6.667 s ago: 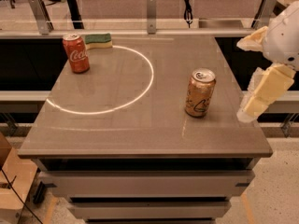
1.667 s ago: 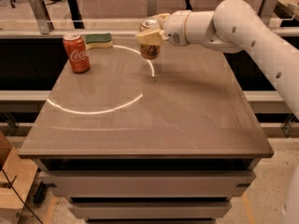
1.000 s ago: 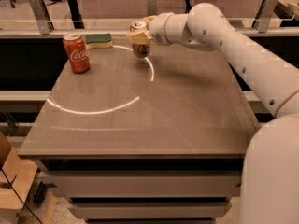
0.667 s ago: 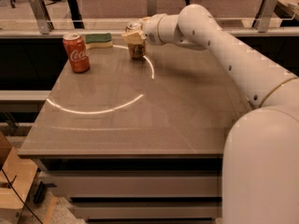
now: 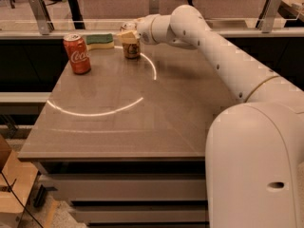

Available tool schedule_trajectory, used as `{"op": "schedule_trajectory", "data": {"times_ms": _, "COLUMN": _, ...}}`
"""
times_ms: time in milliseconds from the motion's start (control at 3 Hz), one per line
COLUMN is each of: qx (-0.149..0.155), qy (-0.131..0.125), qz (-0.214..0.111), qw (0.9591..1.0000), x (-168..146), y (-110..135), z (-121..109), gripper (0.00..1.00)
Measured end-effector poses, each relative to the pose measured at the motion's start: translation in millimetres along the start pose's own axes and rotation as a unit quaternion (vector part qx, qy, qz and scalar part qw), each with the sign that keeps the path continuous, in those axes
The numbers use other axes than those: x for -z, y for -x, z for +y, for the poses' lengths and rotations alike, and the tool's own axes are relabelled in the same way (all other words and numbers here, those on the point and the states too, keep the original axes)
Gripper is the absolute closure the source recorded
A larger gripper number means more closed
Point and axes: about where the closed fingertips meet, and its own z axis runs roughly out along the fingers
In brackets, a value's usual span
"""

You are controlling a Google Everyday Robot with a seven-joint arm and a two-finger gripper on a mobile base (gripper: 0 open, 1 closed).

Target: Move orange can near sponge

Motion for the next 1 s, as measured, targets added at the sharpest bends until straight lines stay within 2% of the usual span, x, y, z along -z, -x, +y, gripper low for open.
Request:
{"op": "schedule_trajectory", "data": {"times_ms": 333, "qx": -0.003, "qy": 0.01, "qz": -0.003, "qw": 0.9999, "x": -11.6, "y": 7.2, "z": 5.3, "gripper": 0.82}}
{"op": "schedule_trajectory", "data": {"times_ms": 1000, "qx": -0.006, "qy": 0.026, "qz": -0.007, "qw": 0.9996, "x": -26.3, "y": 20.4, "z": 13.7, "gripper": 0.35}}
